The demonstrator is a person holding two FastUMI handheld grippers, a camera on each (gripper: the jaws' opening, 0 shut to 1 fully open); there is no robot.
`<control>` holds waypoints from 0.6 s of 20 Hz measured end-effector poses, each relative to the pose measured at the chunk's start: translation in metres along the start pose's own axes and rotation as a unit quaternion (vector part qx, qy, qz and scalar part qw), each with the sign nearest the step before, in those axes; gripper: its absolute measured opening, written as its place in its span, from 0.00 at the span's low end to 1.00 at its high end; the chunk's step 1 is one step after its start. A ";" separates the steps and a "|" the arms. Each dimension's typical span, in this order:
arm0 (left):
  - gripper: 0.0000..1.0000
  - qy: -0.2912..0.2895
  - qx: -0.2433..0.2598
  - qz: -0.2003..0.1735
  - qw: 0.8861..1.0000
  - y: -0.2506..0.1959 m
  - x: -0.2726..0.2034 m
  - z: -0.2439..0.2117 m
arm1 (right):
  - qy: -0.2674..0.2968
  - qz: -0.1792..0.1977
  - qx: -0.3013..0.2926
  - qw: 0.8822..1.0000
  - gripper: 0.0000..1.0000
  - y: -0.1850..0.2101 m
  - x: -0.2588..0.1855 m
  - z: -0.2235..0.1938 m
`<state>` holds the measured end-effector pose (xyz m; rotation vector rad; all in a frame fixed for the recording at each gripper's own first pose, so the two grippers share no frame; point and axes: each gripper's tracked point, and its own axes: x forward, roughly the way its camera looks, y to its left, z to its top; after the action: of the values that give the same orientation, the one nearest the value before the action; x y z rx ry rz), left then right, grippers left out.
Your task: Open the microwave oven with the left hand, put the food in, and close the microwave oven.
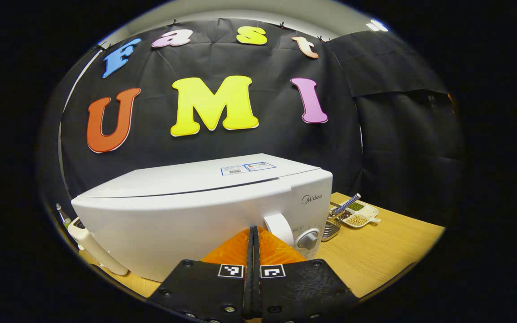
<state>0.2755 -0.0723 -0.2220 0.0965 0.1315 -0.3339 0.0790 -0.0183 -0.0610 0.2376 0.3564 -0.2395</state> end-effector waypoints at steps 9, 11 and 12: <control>0.07 0.001 -0.001 0.035 0.999 0.019 -0.066 0.017 | -0.028 0.004 -0.028 0.999 1.00 0.014 -0.007 0.007; 0.67 -0.005 0.005 0.034 0.999 0.021 -0.099 0.027 | -0.042 0.009 -0.039 0.998 1.00 0.021 -0.009 0.011; 0.97 -0.021 0.004 0.036 0.999 0.023 -0.122 0.039 | -0.050 0.014 -0.045 0.998 1.00 0.027 -0.010 0.015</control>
<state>0.1728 -0.0162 -0.1639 0.1026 0.0857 -0.2639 0.0816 0.0052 -0.0382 0.1404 0.2649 -0.2065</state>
